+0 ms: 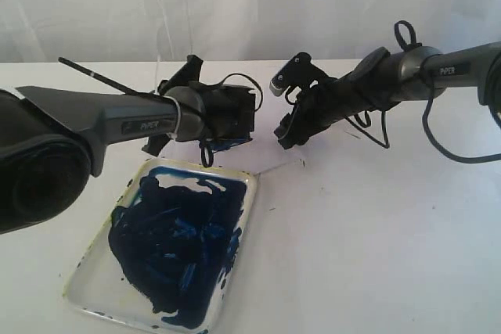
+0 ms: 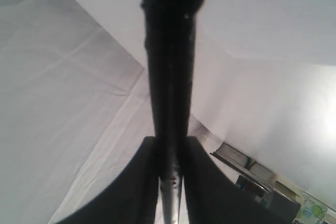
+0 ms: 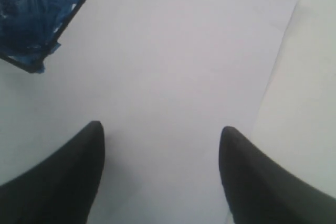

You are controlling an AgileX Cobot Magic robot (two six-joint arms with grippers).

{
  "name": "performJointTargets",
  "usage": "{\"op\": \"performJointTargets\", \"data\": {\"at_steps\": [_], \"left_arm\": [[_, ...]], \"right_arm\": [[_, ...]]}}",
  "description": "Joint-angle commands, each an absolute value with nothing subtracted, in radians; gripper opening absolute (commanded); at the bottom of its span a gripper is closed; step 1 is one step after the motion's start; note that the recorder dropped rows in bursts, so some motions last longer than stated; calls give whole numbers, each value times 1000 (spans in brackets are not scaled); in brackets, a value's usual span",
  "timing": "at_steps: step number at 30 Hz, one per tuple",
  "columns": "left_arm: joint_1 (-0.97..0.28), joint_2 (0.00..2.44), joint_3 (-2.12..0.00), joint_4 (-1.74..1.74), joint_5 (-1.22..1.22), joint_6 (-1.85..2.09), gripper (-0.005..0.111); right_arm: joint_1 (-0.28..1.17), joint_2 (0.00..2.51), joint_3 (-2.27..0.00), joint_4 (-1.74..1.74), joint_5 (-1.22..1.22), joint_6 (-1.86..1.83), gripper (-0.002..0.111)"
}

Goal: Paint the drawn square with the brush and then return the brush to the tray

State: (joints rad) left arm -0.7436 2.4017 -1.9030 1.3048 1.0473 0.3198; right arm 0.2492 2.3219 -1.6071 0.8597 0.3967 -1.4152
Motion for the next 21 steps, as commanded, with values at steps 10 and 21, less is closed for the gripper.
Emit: {"op": "performJointTargets", "data": {"at_steps": [10, 21], "left_arm": [[-732, 2435, -1898, 1409, 1022, 310, 0], [-695, 2435, -1898, 1481, 1022, 222, 0]], "right_arm": [[250, 2352, -1594, 813, 405, -1435, 60], [250, 2352, -1594, 813, 405, -1435, 60]]}}
